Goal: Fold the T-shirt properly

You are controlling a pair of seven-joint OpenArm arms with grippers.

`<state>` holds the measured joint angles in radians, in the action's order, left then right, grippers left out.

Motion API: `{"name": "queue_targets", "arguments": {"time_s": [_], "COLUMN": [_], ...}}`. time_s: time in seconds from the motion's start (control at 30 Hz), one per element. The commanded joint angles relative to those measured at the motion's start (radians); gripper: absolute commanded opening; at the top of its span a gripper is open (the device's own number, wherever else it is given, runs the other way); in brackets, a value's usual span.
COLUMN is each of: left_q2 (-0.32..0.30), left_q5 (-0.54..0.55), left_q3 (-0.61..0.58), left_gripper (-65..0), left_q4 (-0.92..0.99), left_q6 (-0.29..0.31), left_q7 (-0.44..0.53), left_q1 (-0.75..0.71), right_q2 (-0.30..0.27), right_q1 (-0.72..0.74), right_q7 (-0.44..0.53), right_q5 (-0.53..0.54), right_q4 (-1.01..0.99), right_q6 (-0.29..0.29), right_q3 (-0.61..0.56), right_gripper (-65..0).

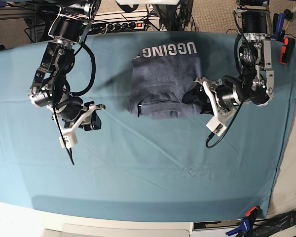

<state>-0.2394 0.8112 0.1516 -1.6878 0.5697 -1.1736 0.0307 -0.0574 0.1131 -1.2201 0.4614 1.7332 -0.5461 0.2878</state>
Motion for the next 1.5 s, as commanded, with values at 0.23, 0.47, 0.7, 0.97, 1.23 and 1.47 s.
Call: {"name": "queue_targets", "arguments": {"time_s": [0.23,0.47,0.7,0.97,1.23,1.47], "left_q2": [-0.087,-0.23,-0.27,-0.187,-0.109,-0.101], "left_q5": [0.0,0.056,0.285,0.38,0.406,0.42], "left_q3": [0.176,0.384,0.584,0.694,0.695,0.695], "left_gripper": [-32.6,-39.3,-40.4,-40.4,-40.4,-40.4], "left_q4": [-0.017,-0.019,-0.079,-0.287,-0.348,-0.347], "left_q6": [-0.022,-0.048,0.028,0.06,0.074,0.105], "left_q7": [0.012,-0.087,-0.162,-0.196,-0.216,-0.223], "left_q1": [0.112,0.036,-0.271,-0.636,-0.843,-0.975], "right_q2": [-0.058,-0.207,-0.307,-0.3,-0.289,-0.147], "right_q1": [0.019,-0.003,-0.169,-0.56,-0.871,-1.017], "right_q7": [0.016,-0.035,-0.07,-0.063,-0.049,-0.036], "right_q5": [-0.055,-0.068,0.026,0.165,0.312,0.41], "right_q4": [0.014,0.014,0.06,0.378,0.552,0.513], "right_q6": [-0.003,-0.002,0.001,-0.029,-0.087,-0.152], "right_q3": [0.002,0.002,0.035,0.232,0.387,0.356], "right_gripper": [-47.7,-47.8,-47.8,-47.8,-47.8,-47.8]}}
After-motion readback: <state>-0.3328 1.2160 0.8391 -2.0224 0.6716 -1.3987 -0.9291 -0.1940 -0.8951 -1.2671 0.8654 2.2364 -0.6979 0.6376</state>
